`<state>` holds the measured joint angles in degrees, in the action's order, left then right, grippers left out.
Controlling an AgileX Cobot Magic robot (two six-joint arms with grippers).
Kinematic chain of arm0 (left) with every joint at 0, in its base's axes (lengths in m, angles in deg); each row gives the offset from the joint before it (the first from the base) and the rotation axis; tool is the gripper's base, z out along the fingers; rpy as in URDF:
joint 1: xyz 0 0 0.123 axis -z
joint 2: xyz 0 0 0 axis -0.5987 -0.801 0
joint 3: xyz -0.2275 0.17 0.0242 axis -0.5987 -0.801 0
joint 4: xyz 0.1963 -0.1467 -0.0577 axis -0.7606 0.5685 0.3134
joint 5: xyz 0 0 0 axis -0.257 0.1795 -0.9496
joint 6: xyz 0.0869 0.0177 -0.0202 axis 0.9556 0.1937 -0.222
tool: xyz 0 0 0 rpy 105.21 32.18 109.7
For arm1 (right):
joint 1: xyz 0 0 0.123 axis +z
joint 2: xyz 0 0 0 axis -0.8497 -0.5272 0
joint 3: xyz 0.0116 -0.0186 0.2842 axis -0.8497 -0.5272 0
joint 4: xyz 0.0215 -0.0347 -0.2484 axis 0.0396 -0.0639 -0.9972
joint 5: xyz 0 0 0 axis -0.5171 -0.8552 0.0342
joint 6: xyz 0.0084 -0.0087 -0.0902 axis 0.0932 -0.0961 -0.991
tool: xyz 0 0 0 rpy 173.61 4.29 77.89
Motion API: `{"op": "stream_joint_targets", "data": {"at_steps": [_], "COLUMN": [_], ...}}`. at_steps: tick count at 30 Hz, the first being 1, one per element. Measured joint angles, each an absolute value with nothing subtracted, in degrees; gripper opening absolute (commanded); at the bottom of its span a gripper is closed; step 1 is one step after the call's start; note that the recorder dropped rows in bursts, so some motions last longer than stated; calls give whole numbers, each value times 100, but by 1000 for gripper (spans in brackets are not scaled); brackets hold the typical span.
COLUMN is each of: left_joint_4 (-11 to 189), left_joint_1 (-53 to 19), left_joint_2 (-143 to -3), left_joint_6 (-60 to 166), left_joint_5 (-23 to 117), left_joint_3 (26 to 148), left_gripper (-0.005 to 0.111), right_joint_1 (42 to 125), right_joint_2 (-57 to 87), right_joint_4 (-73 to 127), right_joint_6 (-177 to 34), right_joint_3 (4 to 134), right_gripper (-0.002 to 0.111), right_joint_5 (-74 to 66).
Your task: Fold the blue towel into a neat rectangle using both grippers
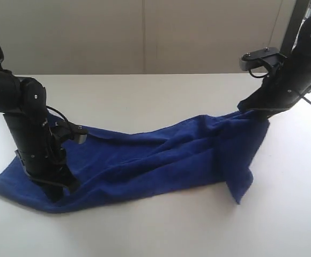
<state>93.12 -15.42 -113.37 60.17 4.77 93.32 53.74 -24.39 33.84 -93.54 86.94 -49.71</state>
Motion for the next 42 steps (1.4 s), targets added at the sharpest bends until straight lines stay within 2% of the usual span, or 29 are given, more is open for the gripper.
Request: {"op": "stream_joint_targets", "data": {"at_steps": [9,20,23,27,29,35,40,42], "left_joint_4": [9292,9292,9292,9292,9292,9292,9292,9292], "left_joint_1": [-1542,-1542,-1542,-1542,-1542,-1542,-1542,-1542], "left_joint_2": [-11337,-11337,-11337,-11337,-11337,-11337,-11337,-11337], "left_joint_6": [6017,6017,6017,6017,6017,6017,6017,6017], "left_joint_5": [477,477,489,489,489,489,489,500], "left_joint_3": [9332,9332,9332,9332,9332,9332,9332,9332], "left_gripper": [0,0,0,0,0,0,0,0], "right_joint_1": [5312,5312,5312,5312,5312,5312,5312,5312], "right_joint_2": [-2426,-2575,-2819,-3231,-3350,-3223,-2567,-2243], "right_joint_4": [2181,375,254,217,217,-34,-806,-874], "right_joint_6": [-8879,-8597,-8493,-8457,-8447,-7501,-6357,-6166], "right_joint_3": [8706,8729,8729,8729,8729,8729,8729,8729], "right_gripper": [0,0,10,43,54,55,55,51], "right_joint_5": [-4918,-3265,-3080,-3220,-3342,-3445,-3431,-3523]}}
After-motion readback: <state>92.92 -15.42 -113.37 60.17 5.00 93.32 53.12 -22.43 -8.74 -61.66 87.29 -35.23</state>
